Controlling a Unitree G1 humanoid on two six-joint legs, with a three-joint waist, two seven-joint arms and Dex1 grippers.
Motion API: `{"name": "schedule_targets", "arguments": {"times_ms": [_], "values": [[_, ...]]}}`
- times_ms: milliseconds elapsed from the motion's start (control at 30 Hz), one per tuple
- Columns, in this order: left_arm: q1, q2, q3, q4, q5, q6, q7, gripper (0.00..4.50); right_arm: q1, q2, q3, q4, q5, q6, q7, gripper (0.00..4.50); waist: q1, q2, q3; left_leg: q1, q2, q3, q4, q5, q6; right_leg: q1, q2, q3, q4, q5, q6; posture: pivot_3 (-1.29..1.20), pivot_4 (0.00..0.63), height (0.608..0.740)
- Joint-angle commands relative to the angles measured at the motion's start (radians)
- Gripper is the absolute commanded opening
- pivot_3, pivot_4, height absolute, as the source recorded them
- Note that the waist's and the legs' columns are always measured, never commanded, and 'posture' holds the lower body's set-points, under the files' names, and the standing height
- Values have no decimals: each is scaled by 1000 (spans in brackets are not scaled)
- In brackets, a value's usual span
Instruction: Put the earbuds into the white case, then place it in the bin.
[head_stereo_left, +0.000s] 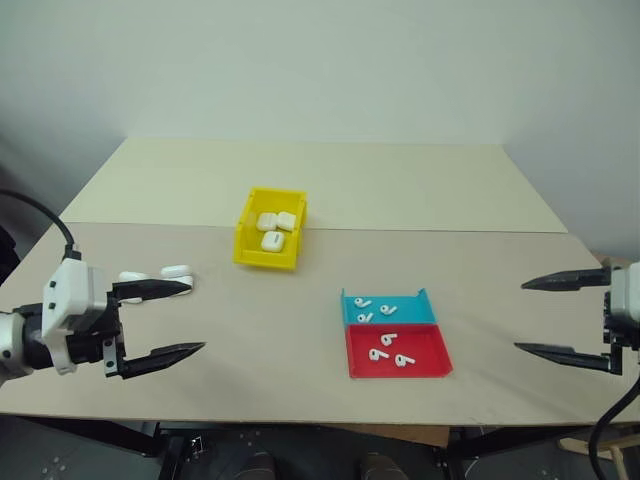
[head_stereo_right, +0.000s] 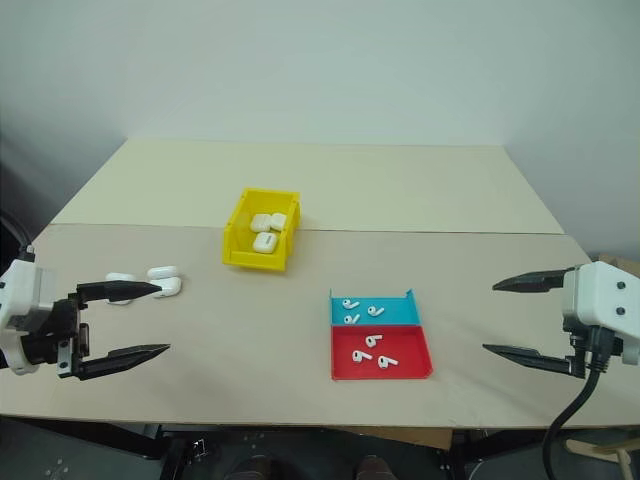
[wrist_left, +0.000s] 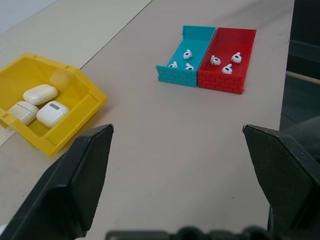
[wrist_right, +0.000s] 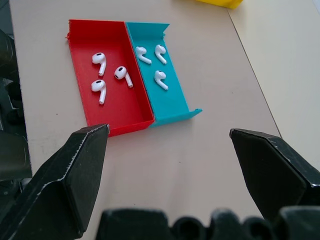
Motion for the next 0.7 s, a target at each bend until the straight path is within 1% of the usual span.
{"name": "schedule_targets", "arguments": {"times_ms": [33, 100, 233, 267, 333, 367, 433, 533, 567, 633, 700], "values": [[-21, 33, 27, -8, -29, 21, -8, 4500, 3, -3, -21, -23, 2, -12, -8, 4477, 0, 0, 0, 0, 0, 0, 0, 0, 0, 0, 0, 0, 0, 0, 0, 0, 150, 740], [-36, 31, 21, -15, -27, 47, 43, 4500, 6, -2, -19, -28, -3, -3, -19, 4477, 0, 0, 0, 0, 0, 0, 0, 0, 0, 0, 0, 0, 0, 0, 0, 0, 150, 740], [-25, 35, 23, -31, 4, 49, 60, 4500, 15, -5, -19, -38, -3, 10, -22, 4477, -1, 0, 0, 0, 0, 0, 0, 0, 0, 0, 0, 0, 0, 0, 0, 0, 150, 740], [-14, 38, 23, -43, 25, 56, 80, 4500, 16, -6, -17, -40, -5, 15, -26, 4477, -1, 0, 0, 0, 0, 0, 0, 0, 0, 0, 0, 0, 0, 0, 0, 0, 150, 740], [8, 52, 18, -84, 104, 101, 177, 4500, 20, -6, -7, -41, -18, 11, -37, 4477, -1, 0, 0, 0, 0, 0, 0, 0, 0, 0, 0, 0, 0, 0, 0, 0, 150, 740], [17, 72, 12, -103, 144, 149, 230, 4500, 23, -5, -4, -43, -22, 12, -41, 4477, -1, 0, 0, 0, 0, 0, 0, 0, 0, 0, 0, 0, 0, 0, 0, 0, 150, 740], [5, 97, 12, -122, 176, 249, 317, 4500, 30, -9, 3, -45, -27, 19, -42, 4477, 0, -1, 0, 0, 0, -1, 0, 0, 0, 0, 0, 0, 0, 0, 0, 0, 150, 740], [-67, 218, -31, -114, 203, 478, 422, 4500, 35, -4, 12, -52, -27, 25, -52, 4477, 2, -2, 1, 1, -1, -1, 0, 0, 0, 0, 0, 0, 0, 0, 0, 0, 150, 740], [-130, 254, -60, -89, 177, 590, 460, 4500, 35, -3, 17, -55, -25, 28, -55, 4477, 4, -2, 1, 0, -1, -2, 0, 0, 0, 0, 0, -1, 0, 0, 0, 0, 150, 740], [-288, 314, -161, -18, 148, 801, 524, 4500, 31, -2, 31, -57, -24, 31, -65, 4477, 5, -3, 2, 0, -1, -2, 0, 0, 0, 1, 0, -1, 0, 0, 1, 0, 150, 740], [-415, 367, -282, 51, 157, 900, 544, 4500, 20, 2, 53, -52, -33, 27, -84, 4477, 3, -3, 2, 0, -1, -2, 0, 0, 0, 1, 0, -1, 0, 0, 1, 0, 150, 740]]}}
